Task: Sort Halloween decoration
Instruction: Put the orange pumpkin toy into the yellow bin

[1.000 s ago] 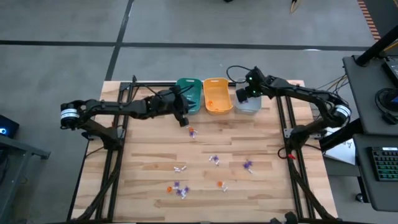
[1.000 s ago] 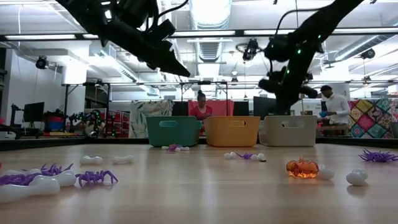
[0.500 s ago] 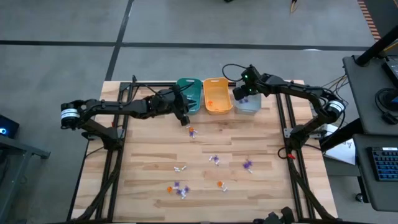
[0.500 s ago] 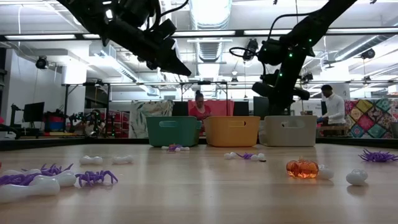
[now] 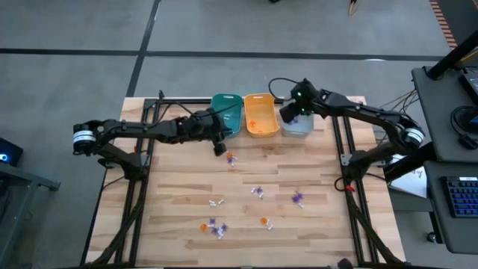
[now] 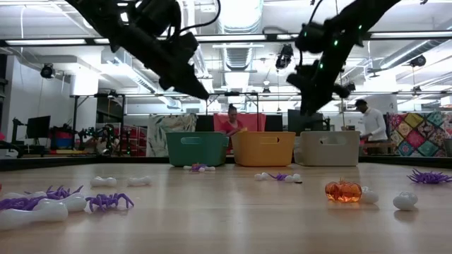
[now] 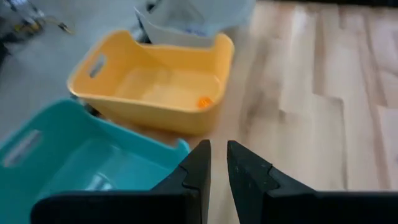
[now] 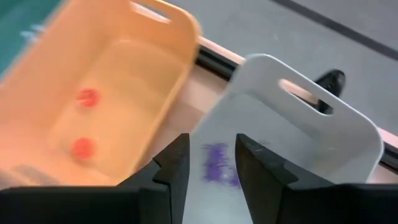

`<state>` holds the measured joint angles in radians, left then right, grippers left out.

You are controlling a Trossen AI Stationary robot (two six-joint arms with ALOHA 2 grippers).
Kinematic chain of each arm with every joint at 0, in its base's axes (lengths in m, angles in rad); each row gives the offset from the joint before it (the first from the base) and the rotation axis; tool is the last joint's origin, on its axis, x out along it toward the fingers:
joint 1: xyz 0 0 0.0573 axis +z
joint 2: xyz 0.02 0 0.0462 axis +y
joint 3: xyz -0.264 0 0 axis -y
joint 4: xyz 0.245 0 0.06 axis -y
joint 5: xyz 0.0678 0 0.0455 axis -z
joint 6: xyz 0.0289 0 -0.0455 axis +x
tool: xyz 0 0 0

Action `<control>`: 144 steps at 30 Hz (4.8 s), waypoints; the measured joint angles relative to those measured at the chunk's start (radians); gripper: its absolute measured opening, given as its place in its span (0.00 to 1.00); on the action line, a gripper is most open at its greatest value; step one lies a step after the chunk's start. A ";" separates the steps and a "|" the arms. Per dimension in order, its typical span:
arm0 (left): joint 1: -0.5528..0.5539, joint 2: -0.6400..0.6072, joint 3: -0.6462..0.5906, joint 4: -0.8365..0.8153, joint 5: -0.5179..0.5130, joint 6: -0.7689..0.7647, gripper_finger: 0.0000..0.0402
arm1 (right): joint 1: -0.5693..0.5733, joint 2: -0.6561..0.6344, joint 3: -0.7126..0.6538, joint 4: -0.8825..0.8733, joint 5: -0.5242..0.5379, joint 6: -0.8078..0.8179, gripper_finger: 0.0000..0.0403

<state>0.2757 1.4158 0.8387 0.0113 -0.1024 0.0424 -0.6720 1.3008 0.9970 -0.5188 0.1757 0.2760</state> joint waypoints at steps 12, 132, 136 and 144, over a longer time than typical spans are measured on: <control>-0.026 0.000 -0.011 -0.098 0.161 -0.053 0.12 | 0.277 -0.117 -0.016 0.000 0.044 0.035 0.30; -0.161 0.094 -0.293 0.450 -0.002 -0.164 0.11 | 0.548 0.232 0.000 0.430 -0.053 0.005 0.21; -0.162 -0.007 -0.294 0.374 -0.002 -0.164 0.11 | 0.550 0.320 0.057 0.428 -0.053 -0.001 0.21; -0.164 -0.202 -0.299 0.229 -0.003 -0.164 0.11 | 0.554 0.468 0.177 0.421 -0.052 -0.001 0.19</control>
<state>0.1120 1.2137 0.5400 0.2405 -0.1051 -0.1213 -0.1177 1.7690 1.1739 -0.0976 0.1232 0.2752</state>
